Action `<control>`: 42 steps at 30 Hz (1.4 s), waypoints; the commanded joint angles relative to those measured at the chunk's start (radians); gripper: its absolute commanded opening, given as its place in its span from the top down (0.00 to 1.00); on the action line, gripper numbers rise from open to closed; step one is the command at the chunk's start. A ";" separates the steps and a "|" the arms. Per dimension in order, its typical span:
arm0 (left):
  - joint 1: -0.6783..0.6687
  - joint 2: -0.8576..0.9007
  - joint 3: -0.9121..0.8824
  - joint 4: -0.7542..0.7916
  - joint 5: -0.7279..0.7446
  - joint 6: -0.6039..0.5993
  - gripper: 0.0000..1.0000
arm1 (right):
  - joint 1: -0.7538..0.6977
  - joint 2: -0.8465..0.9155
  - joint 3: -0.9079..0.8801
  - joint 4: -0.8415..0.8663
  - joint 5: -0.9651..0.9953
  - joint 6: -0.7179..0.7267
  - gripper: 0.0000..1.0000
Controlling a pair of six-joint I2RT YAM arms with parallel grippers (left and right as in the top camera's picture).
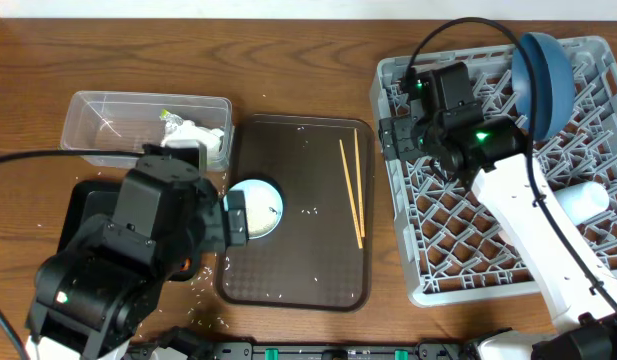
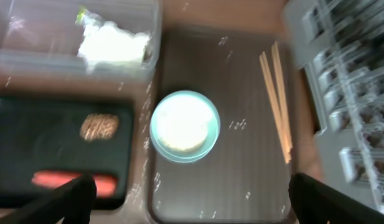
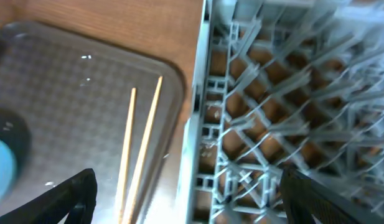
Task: Sort waste into correct bins and load items into the dishwasher rack
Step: 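Grasp the light-blue rice bowl with the left gripper and lift it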
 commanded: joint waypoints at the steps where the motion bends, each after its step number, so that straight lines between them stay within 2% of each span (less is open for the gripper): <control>1: 0.005 0.047 -0.046 -0.028 -0.014 -0.030 0.04 | -0.037 -0.012 0.008 -0.004 -0.064 0.159 0.12; 3: 0.005 0.075 -0.083 -0.030 0.010 -0.029 0.11 | -0.055 -0.012 0.008 -0.003 -0.086 0.188 0.12; 8: 0.005 0.166 -0.175 0.012 0.009 -0.030 0.12 | -0.079 -0.012 0.008 -0.012 -0.180 0.185 0.12; 11: -0.002 0.228 -0.230 0.094 0.039 -0.025 0.23 | -0.077 -0.012 0.008 -0.026 -0.192 0.184 0.12; 13: -0.004 0.271 -0.252 0.110 0.007 -0.032 0.23 | -0.077 -0.012 0.008 -0.035 -0.192 0.184 0.12; 15: 0.002 0.324 -0.270 0.112 -0.101 -0.098 0.23 | -0.077 -0.012 0.008 -0.042 -0.210 0.164 0.12; 18: 0.025 0.396 -0.300 0.173 -0.169 -0.098 0.23 | -0.077 -0.012 0.008 -0.046 -0.237 0.143 0.13; 23: 0.072 0.521 -0.325 0.305 -0.160 -0.045 0.35 | -0.077 -0.012 0.008 -0.061 -0.240 0.143 0.13; 28: 0.116 0.638 -0.325 0.372 -0.159 -0.017 0.42 | -0.077 -0.012 0.008 -0.079 -0.240 0.134 0.13; 33: 0.148 0.708 -0.325 0.431 -0.008 0.084 0.46 | -0.077 -0.012 0.008 -0.085 -0.239 0.124 0.12; 37: 0.159 0.738 -0.325 0.447 0.023 0.097 0.47 | -0.077 -0.012 0.008 -0.085 -0.239 0.124 0.12; 40: 0.158 0.738 -0.325 0.471 0.181 0.173 0.48 | -0.077 -0.012 0.008 -0.085 -0.237 0.124 0.12; 42: 0.158 0.738 -0.325 0.484 0.267 0.204 0.51 | -0.078 -0.012 0.008 -0.082 -0.235 0.124 0.12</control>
